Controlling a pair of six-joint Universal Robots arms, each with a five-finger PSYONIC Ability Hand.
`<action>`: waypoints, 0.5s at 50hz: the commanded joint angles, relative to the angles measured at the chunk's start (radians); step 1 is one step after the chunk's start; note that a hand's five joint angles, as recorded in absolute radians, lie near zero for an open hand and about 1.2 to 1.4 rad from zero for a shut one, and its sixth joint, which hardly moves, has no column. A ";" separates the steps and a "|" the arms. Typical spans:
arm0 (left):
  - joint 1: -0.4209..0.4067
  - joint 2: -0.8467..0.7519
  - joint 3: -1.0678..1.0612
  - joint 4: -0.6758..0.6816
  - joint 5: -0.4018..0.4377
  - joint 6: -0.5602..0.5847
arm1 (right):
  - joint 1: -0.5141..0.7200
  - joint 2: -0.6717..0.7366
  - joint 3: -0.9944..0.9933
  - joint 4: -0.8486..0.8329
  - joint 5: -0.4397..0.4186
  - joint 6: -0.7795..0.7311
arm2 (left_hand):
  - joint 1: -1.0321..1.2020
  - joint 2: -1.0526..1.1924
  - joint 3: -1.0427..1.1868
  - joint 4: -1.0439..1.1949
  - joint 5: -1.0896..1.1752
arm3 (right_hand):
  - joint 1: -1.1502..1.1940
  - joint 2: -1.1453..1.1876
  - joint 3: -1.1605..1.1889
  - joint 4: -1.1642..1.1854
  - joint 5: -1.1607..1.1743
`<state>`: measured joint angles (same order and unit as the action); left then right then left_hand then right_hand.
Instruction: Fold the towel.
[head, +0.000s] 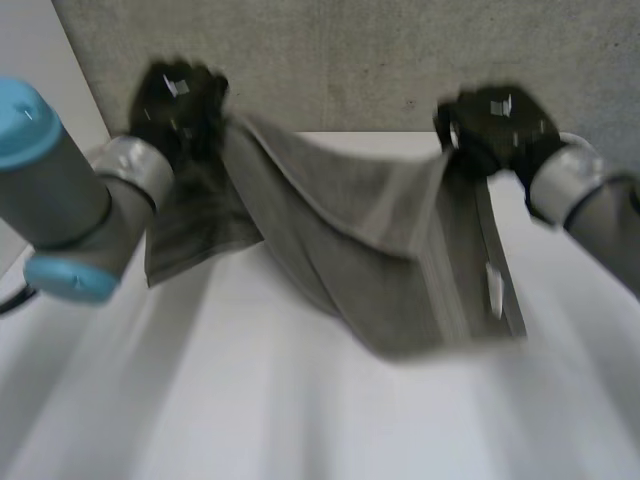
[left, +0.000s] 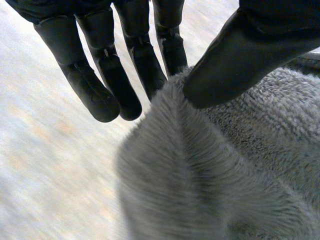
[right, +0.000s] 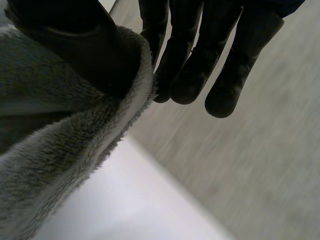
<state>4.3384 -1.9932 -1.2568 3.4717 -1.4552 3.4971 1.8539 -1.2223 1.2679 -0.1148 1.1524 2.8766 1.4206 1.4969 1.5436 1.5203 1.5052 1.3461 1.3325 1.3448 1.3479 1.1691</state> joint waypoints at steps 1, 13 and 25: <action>0.030 -0.042 0.172 0.168 -0.054 -0.030 | 0.031 0.087 -0.246 -0.427 0.015 0.096 | -0.024 -0.101 -0.147 -0.124 -0.283 | 0.050 0.064 0.051 0.048 0.053; 0.012 0.089 -0.235 0.198 -0.079 -0.052 | 0.042 0.064 -0.061 -0.352 -0.101 0.235 | -0.024 -0.101 -0.147 -0.124 -0.283 | 0.050 0.064 0.051 0.048 0.053; -0.063 0.079 -0.570 0.198 -0.079 0.008 | 0.007 0.248 -0.039 0.171 0.051 -0.133 | -0.121 -0.197 -0.244 -0.221 -0.380 | 0.050 0.064 0.051 0.048 0.053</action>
<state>4.3276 -1.9025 -1.6997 3.6716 -1.5346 3.4660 1.8825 -1.0637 1.2385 -0.1571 1.0416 2.9217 1.4204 1.4977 1.5260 1.5100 1.4996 1.3462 1.3325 1.3448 1.3479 1.1691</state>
